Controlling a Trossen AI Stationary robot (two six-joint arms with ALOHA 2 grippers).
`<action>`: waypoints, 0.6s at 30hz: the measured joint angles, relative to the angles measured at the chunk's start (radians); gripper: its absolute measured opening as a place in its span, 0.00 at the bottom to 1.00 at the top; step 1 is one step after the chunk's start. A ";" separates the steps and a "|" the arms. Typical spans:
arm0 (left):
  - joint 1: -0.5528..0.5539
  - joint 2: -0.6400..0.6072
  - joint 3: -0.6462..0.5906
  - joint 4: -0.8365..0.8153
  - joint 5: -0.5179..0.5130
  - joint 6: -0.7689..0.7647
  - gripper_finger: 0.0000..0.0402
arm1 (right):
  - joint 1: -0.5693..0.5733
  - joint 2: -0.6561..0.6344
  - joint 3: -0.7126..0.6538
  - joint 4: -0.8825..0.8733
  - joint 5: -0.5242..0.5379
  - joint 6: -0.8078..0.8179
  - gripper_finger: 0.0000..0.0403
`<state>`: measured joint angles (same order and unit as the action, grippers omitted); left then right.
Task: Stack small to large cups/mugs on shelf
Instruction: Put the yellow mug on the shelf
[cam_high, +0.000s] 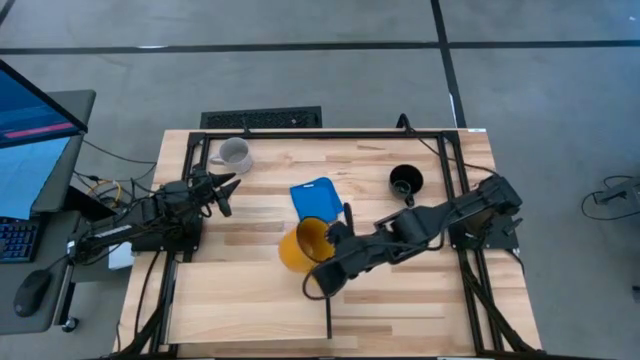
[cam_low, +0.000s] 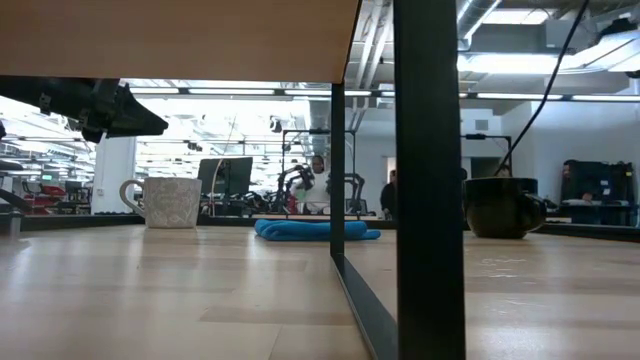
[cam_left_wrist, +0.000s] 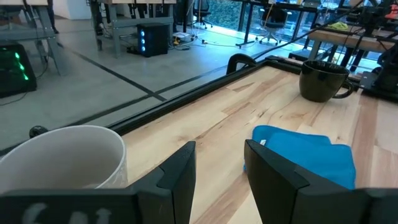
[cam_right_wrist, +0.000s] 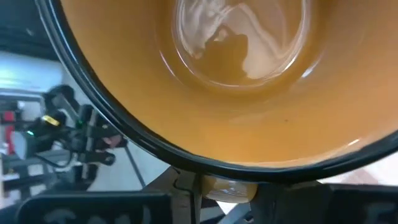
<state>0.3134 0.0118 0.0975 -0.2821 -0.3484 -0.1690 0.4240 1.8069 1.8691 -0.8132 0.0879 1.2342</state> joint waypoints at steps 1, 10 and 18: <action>0.000 0.002 0.000 0.000 0.001 0.000 0.32 | 0.001 0.014 0.021 -0.004 -0.008 -0.004 0.25; 0.000 0.008 0.000 0.000 -0.004 0.008 0.32 | 0.011 0.159 0.228 -0.104 -0.068 -0.001 0.25; 0.000 0.008 0.000 0.000 -0.003 0.027 0.32 | 0.025 0.261 0.363 -0.196 -0.066 0.086 0.25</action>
<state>0.3138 0.0198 0.0976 -0.2825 -0.3515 -0.1421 0.4492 2.0677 2.2320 -1.0089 0.0216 1.3200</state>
